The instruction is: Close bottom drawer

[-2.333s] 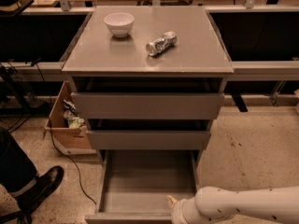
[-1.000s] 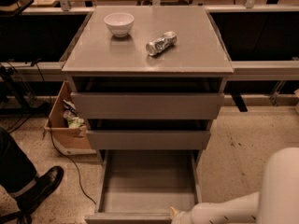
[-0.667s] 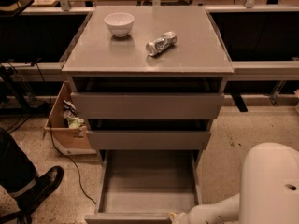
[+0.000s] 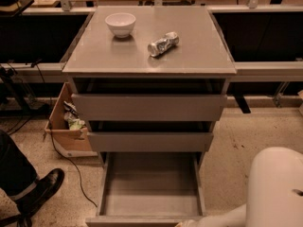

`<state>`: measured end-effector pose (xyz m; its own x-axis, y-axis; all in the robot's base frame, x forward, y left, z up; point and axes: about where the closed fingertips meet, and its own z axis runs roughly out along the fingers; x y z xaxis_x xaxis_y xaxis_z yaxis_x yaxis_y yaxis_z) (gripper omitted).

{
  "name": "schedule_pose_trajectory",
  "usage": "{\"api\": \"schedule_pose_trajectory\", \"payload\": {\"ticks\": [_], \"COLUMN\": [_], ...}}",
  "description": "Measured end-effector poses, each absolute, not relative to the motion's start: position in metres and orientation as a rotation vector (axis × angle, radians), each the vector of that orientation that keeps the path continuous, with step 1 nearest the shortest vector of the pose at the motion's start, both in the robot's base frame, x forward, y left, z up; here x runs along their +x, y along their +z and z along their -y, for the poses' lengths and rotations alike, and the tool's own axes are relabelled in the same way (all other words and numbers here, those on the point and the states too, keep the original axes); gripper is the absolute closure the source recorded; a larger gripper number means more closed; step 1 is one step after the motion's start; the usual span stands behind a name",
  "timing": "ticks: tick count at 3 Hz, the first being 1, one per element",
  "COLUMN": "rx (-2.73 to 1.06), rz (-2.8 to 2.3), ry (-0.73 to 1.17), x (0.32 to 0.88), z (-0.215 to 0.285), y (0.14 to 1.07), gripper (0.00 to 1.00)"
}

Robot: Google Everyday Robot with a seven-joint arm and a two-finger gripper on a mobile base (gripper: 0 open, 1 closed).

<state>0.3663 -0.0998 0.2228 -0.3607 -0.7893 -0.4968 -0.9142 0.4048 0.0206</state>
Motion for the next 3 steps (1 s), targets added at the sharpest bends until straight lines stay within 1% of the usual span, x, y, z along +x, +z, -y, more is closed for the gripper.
{"api": "schedule_pose_trajectory", "payload": {"ticks": [1, 2, 3], "rx": [-1.439, -1.436, -1.447], "rz": [-2.230, -2.164, -2.083], "ry": [0.403, 0.409, 0.407], "x": [0.364, 0.368, 0.383], "z": [0.106, 0.109, 0.110], "y": [0.216, 0.193, 0.174], "gripper": [0.96, 1.00, 1.00]}}
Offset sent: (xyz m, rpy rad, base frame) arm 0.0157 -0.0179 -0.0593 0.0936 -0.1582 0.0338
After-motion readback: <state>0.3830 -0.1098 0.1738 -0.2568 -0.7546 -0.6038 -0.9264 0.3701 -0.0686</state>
